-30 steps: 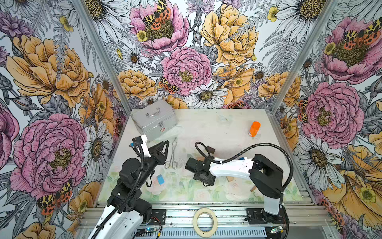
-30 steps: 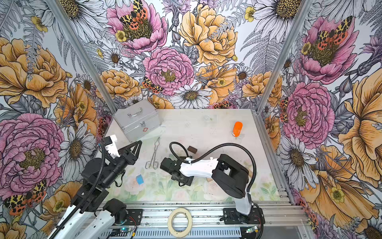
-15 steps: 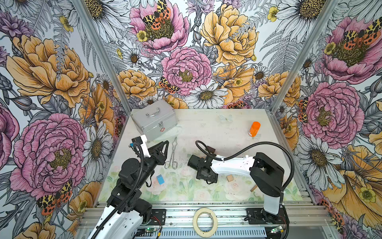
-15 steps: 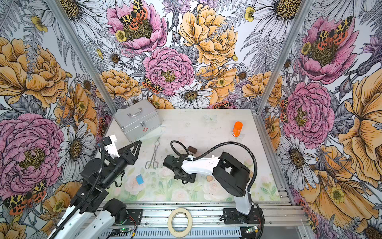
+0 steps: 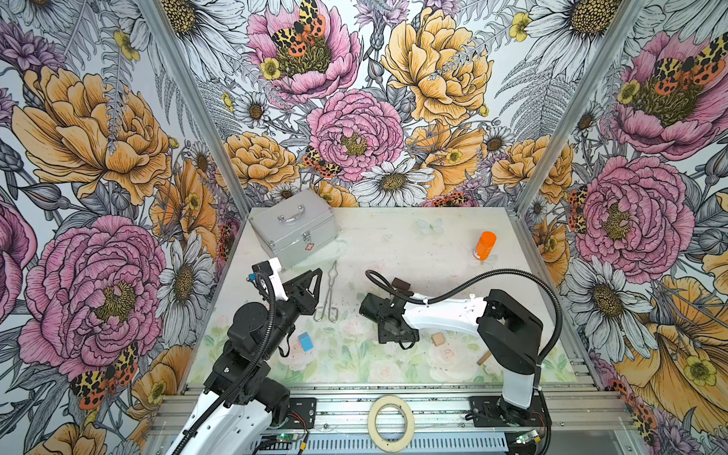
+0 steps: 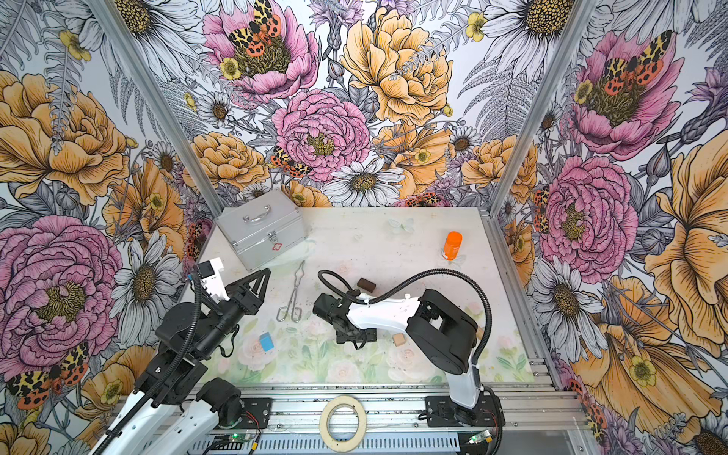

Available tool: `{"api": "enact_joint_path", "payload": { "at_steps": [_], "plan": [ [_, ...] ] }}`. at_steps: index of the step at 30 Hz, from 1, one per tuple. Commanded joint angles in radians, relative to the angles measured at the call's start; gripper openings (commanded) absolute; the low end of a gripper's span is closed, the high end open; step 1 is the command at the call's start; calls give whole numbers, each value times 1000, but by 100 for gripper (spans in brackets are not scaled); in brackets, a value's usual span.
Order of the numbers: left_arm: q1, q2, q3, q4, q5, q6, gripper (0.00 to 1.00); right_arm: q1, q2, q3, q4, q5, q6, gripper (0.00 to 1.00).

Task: Build the wood block tower
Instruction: 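Lift the pink block and carry it toward the two wooden blocks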

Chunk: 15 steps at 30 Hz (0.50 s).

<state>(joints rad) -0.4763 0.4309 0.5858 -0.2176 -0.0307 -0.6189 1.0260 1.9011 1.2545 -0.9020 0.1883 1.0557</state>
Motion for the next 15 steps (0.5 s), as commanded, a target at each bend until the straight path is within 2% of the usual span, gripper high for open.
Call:
{"api": "enact_joint_path", "payload": {
  "at_steps": [1,5,15],
  "plan": [
    [-12,-12,-10,-14,-35,29,38,-8,-7,-43,-81,32,-48,77],
    [-11,-12,-9,-16,-40,30,38,-7,-31,-24,-73,36,-12,80],
    [-11,-11,-12,-17,-42,31,39,30,-88,-12,47,-11,182,81]
  ]
}}
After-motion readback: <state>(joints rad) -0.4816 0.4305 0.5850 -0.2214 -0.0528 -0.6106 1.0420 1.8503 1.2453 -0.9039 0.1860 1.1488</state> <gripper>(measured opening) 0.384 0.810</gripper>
